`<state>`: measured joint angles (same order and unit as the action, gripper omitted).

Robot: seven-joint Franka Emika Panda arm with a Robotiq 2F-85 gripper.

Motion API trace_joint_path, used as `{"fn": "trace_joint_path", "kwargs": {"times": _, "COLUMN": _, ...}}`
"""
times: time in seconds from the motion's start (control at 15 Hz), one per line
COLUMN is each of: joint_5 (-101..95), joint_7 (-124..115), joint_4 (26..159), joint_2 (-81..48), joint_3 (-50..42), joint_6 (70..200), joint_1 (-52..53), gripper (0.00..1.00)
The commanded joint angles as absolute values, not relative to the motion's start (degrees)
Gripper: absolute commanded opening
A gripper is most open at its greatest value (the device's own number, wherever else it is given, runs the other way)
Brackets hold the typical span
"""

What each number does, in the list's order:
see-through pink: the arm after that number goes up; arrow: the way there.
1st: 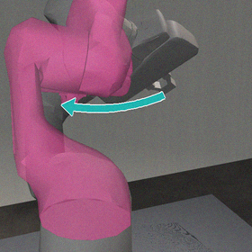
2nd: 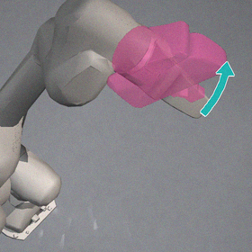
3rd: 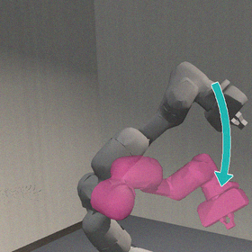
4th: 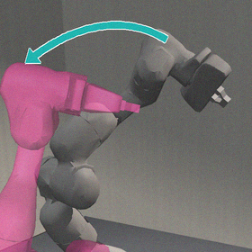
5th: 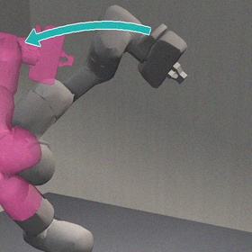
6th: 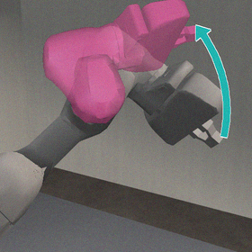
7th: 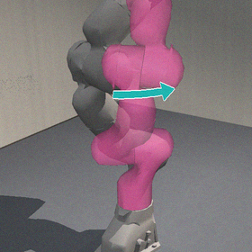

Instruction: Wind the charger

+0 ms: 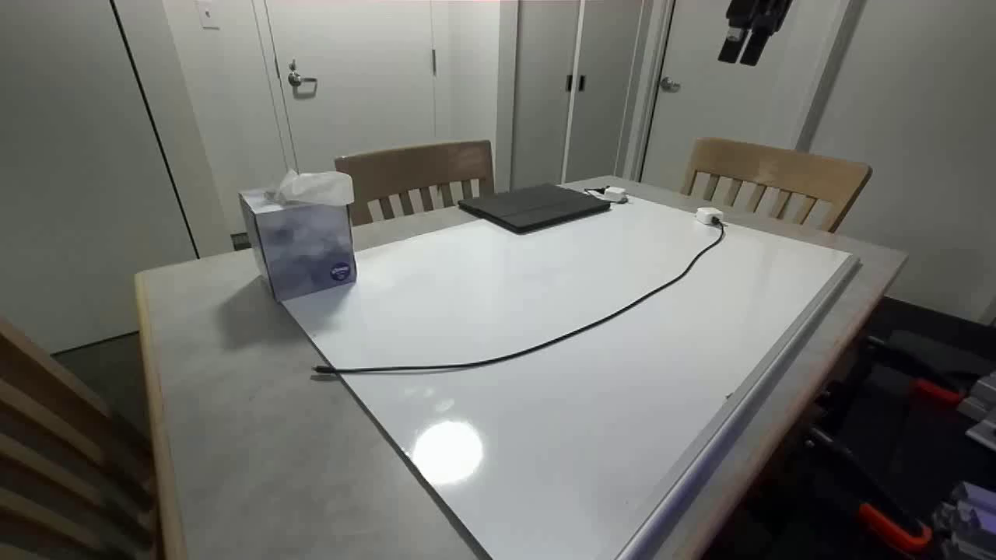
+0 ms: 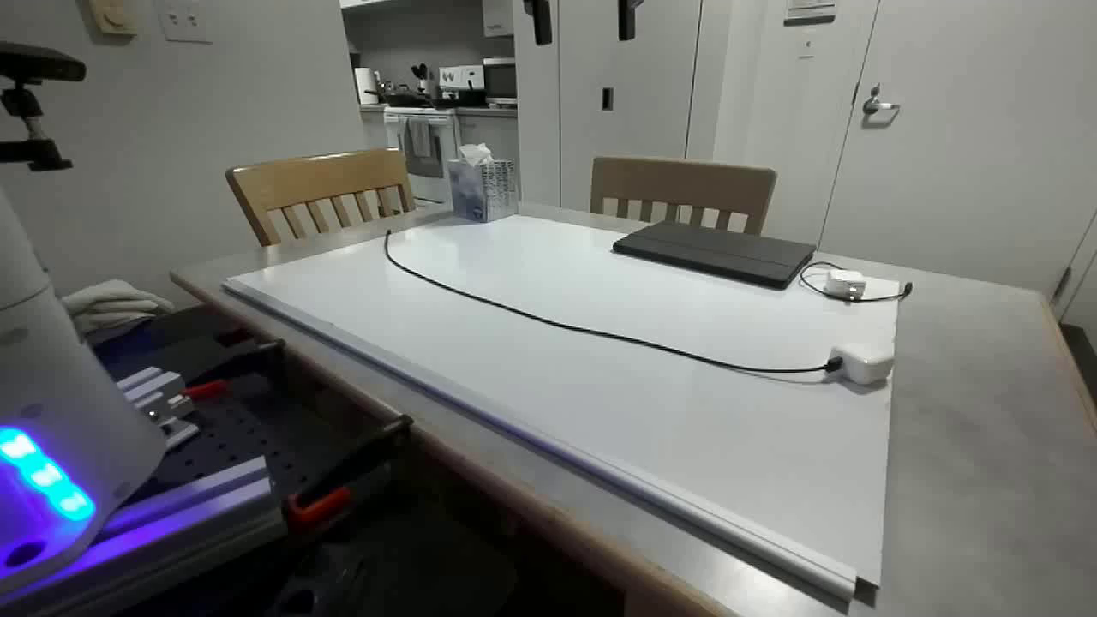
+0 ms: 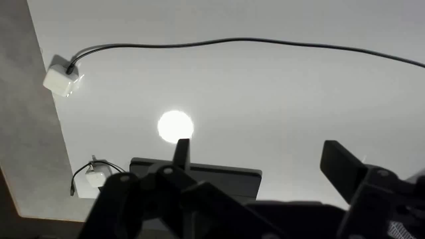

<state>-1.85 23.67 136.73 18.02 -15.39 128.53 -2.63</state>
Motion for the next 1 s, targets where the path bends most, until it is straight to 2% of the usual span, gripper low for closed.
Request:
{"fn": "trace_joint_path", "kwargs": {"times": 0.0, "joint_5": -1.4, "joint_7": 24.0, "joint_4": 136.7, "joint_2": 17.9, "joint_3": -14.3, "joint_6": 128.4, "joint_1": -3.8, "gripper": 1.0}}
{"fn": "trace_joint_path", "kwargs": {"times": 0.93, "joint_5": 8.3, "joint_7": 42.3, "joint_4": 128.2, "joint_2": 7.3, "joint_3": -18.6, "joint_6": 131.3, "joint_1": -4.0, "gripper": 1.0}}
